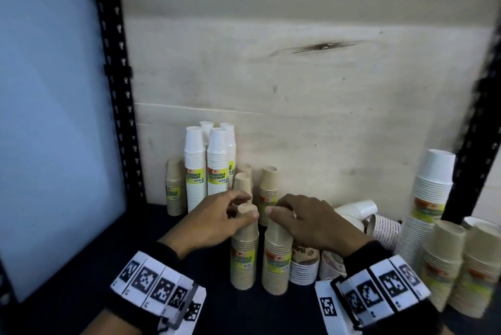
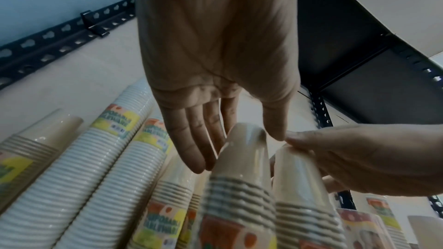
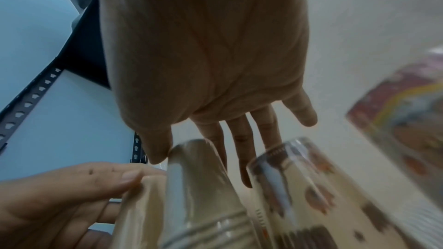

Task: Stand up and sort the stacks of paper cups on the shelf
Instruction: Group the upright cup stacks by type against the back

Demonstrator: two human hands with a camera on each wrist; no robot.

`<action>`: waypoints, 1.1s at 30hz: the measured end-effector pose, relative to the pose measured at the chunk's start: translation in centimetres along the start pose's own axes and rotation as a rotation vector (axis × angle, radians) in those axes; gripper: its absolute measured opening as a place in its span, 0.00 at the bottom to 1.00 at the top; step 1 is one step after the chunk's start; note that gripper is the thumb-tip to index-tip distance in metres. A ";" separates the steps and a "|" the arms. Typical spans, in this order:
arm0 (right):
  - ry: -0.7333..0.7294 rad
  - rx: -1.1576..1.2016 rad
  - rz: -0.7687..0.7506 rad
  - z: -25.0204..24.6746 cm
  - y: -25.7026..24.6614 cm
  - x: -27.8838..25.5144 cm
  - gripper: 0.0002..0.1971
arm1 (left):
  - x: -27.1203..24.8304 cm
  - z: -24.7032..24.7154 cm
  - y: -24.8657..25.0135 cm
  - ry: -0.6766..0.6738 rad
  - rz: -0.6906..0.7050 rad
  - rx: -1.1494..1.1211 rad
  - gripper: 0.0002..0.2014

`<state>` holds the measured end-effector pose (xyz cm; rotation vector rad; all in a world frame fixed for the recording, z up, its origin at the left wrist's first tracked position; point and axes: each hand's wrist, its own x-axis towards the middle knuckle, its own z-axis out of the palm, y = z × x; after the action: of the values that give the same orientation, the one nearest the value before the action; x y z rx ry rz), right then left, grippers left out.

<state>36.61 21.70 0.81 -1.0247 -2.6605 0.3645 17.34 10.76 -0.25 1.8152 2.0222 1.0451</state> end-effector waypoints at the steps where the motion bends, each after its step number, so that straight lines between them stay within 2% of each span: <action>1: 0.017 0.002 -0.003 0.6 0.3 -0.1 0.40 | -0.2 0.3 -0.1 -0.006 0.004 -0.010 0.26; 6: 0.115 0.037 -0.059 3.2 1.3 -0.5 0.47 | -1.1 1.6 -0.8 -0.014 0.027 -0.011 0.30; 9: 0.137 0.095 -0.061 3.8 1.5 -0.7 0.48 | -1.3 2.0 -1.3 -0.016 0.026 -0.046 0.32; 15: 0.048 0.092 -0.078 2.7 1.7 -0.8 0.33 | -1.4 1.5 -1.8 -0.015 0.044 -0.043 0.31; 20: 0.038 0.049 -0.078 2.7 1.7 -0.2 0.42 | -1.5 0.8 -2.5 -0.011 0.032 -0.025 0.31; 24: 0.051 -0.094 -0.063 2.8 0.9 0.2 0.48 | -1.8 -0.1 -2.9 -0.002 0.037 -0.012 0.30; 27: 0.032 -0.136 -0.042 2.4 -0.7 0.5 0.47 | -2.1 -1.0 -3.6 0.023 0.043 -0.008 0.29; 31: 0.031 -0.154 -0.072 2.5 -3.1 1.7 0.39 | -2.8 -2.7 -5.1 0.052 0.011 -0.002 0.30; 33: 0.024 -0.161 -0.093 3.1 -4.5 2.6 0.38 | -3.2 -3.7 -5.9 0.068 -0.001 0.011 0.30</action>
<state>30.93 19.85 -0.17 -0.9384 -2.7403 0.1203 11.21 6.62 -2.23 1.8075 2.0714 1.1116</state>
